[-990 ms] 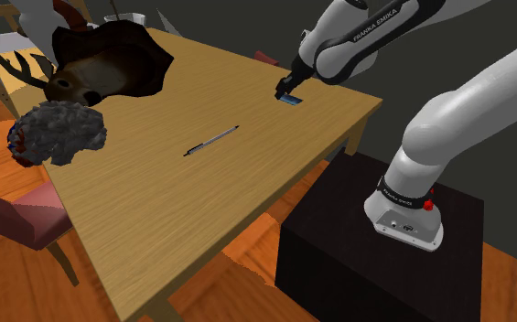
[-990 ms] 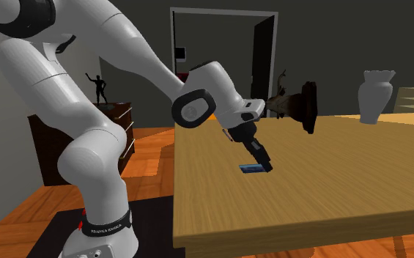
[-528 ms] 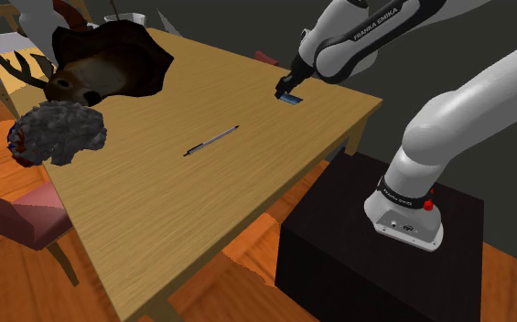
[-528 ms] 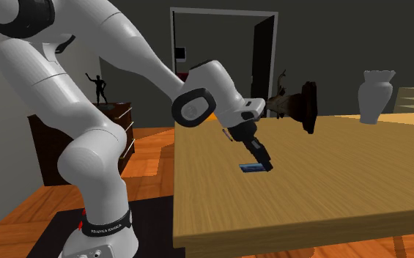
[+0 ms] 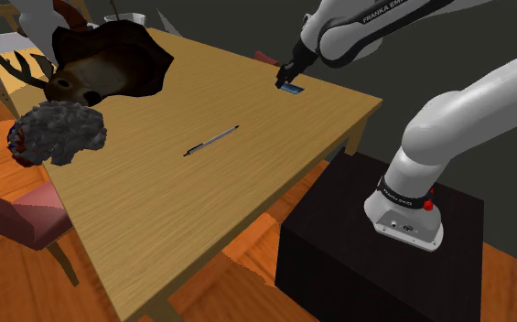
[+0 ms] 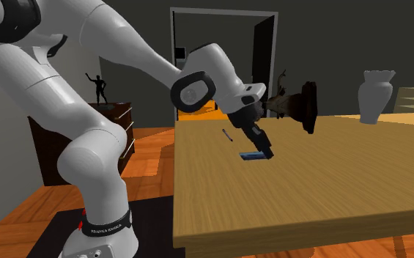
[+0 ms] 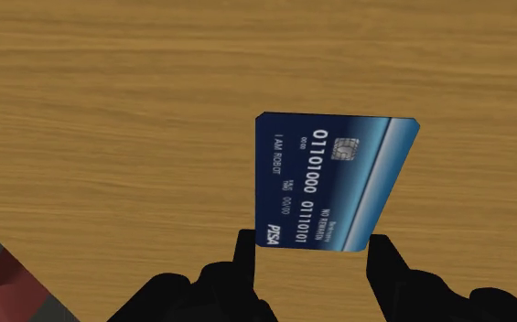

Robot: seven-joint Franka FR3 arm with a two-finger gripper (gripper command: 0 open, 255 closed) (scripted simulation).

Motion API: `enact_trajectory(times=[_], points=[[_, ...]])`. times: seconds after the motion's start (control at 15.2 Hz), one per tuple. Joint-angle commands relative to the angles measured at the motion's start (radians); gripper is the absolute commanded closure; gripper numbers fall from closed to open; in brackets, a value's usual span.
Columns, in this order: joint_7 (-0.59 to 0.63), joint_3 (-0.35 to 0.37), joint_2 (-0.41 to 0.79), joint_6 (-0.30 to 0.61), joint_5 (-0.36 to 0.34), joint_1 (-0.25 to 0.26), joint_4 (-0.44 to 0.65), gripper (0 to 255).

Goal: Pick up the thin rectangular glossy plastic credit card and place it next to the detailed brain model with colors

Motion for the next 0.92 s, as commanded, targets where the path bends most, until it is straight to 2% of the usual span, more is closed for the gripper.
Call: enact_trajectory(times=[0.0,0.86], points=[[0.001,0.001,-0.015,-0.038,-0.001,-0.002,0.022,255],[0.008,0.003,-0.090,-0.246,-0.008,-0.008,0.155,255]])
